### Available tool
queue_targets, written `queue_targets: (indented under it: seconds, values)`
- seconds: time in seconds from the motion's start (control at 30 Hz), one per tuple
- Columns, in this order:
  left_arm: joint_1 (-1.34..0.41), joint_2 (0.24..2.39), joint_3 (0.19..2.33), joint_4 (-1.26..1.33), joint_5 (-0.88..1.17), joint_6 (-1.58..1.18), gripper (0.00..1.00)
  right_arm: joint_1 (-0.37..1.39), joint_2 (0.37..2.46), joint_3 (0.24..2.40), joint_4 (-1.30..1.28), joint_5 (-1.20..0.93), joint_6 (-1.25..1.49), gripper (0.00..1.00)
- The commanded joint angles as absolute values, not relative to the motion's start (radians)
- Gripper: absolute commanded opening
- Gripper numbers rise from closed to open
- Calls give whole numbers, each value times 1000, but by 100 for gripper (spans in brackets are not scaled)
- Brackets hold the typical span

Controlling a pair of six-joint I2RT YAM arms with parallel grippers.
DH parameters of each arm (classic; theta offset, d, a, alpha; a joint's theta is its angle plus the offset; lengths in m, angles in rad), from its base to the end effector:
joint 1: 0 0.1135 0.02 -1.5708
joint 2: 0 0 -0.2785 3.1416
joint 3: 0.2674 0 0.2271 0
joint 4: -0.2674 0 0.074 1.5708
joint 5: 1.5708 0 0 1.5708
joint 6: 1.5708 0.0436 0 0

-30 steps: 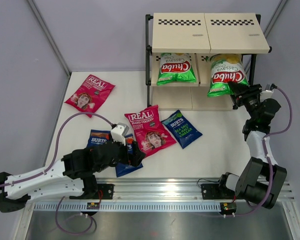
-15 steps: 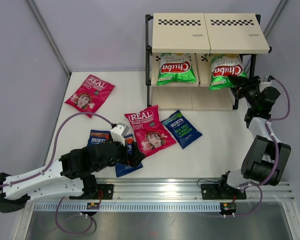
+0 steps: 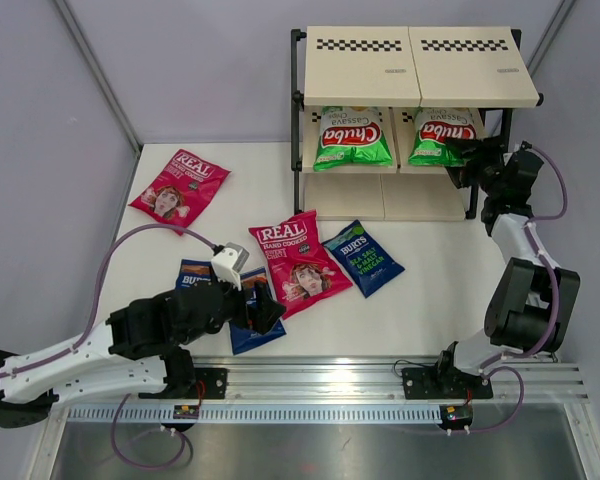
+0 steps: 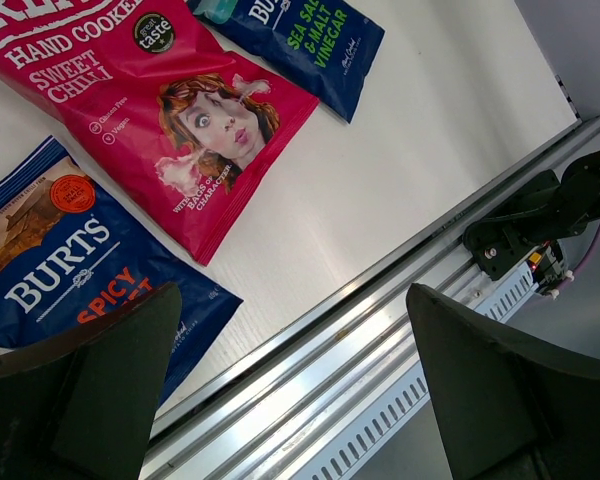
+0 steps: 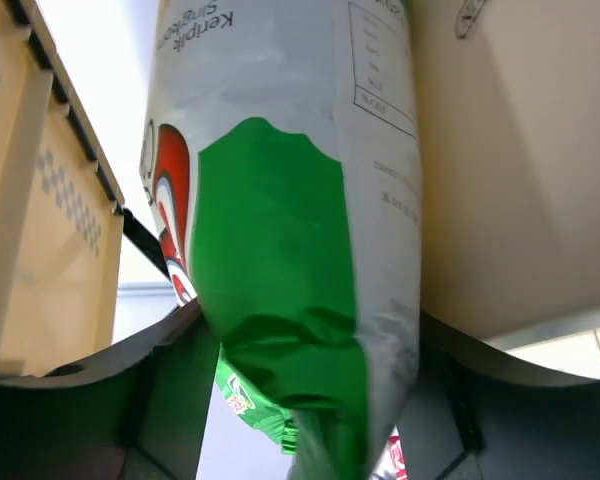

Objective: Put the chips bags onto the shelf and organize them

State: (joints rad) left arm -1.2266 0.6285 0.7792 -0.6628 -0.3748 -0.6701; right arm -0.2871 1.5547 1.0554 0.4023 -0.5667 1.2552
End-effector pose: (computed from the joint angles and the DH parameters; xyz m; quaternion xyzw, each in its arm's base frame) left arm 0.0495 -0.0908 0.3133 0.1425 0.8412 -0.3093 0.4199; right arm 0.3392 -0.0758 0.3290 0.3608 0.6408 0.4835 0.4747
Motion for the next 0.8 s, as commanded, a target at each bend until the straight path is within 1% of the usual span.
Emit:
queue_targets:
  seconds: [0.0, 0.13, 0.23, 0.33, 0.4, 0.5, 0.6, 0.7, 0.77]
  values:
    - [-1227, 611, 810, -663, -397, -661, 99, -287, 1490, 1091, 246, -491, 1207, 71]
    - [-1227, 607, 813, -663, -391, -663, 99, -287, 1439, 1068, 189, -466, 1212, 72]
    - [-1229, 606, 811, -666, -387, -666, 99, -287, 1390, 1042, 152, -428, 1215, 70]
    - [-1227, 600, 804, -667, -384, -670, 99, -287, 1365, 1017, 153, -410, 1226, 59]
    - [-1227, 595, 799, -669, -387, -672, 99, -287, 1374, 1017, 173, -411, 1227, 46]
    - [-1227, 588, 795, -684, -413, -680, 99, -287, 1410, 1034, 201, -422, 1230, 39]
    - [-1227, 580, 790, -710, -501, -704, 99, -287, 1443, 1060, 219, -426, 1226, 36]
    - [-1226, 592, 795, -761, -598, -753, 99, -287, 1477, 1086, 239, -431, 1224, 36]
    - [-1203, 610, 813, -779, -655, -771, 99, -287, 1496, 1107, 247, -451, 1227, 38]
